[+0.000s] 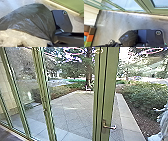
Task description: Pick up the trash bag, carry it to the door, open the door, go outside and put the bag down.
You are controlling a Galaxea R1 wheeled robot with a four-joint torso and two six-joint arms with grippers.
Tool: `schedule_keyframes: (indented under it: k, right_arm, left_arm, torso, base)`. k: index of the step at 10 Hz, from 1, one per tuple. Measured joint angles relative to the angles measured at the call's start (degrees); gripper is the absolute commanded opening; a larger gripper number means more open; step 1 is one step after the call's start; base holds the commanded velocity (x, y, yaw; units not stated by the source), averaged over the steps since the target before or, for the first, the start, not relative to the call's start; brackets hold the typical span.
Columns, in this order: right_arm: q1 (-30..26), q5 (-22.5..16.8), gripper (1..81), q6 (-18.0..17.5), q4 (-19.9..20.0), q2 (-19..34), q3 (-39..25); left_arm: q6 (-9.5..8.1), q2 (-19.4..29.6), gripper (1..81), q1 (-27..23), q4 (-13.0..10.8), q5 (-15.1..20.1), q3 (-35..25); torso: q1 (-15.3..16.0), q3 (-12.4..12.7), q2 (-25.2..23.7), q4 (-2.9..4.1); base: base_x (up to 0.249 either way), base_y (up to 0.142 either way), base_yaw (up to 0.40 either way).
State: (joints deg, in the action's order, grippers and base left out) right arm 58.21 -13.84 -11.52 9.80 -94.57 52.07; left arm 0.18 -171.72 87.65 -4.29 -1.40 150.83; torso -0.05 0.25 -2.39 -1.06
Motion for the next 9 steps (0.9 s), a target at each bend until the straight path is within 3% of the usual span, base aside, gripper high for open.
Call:
schedule_keyframes:
  k: [7, 9]
  right_arm:
    - [-20.1, -14.6, 81.1, -14.3, 0.2, 1.3, -1.2]
    - [-25.3, -19.0, 81.1, -20.4, -0.6, -0.2, -0.9]
  left_arm:
    - [0.00, 0.1, 1.0, -0.2, 0.0, 0.0, 0.0]
    - [0.00, 0.1, 1.0, -0.3, 0.0, 0.0, 0.0]
  torso:
    - [0.0, 0.0, 0.0, 0.00]
    - [0.0, 0.0, 0.0, 0.00]
  base:
    - [0.000, 0.000, 0.000]
    - [0.000, 0.000, 0.000]
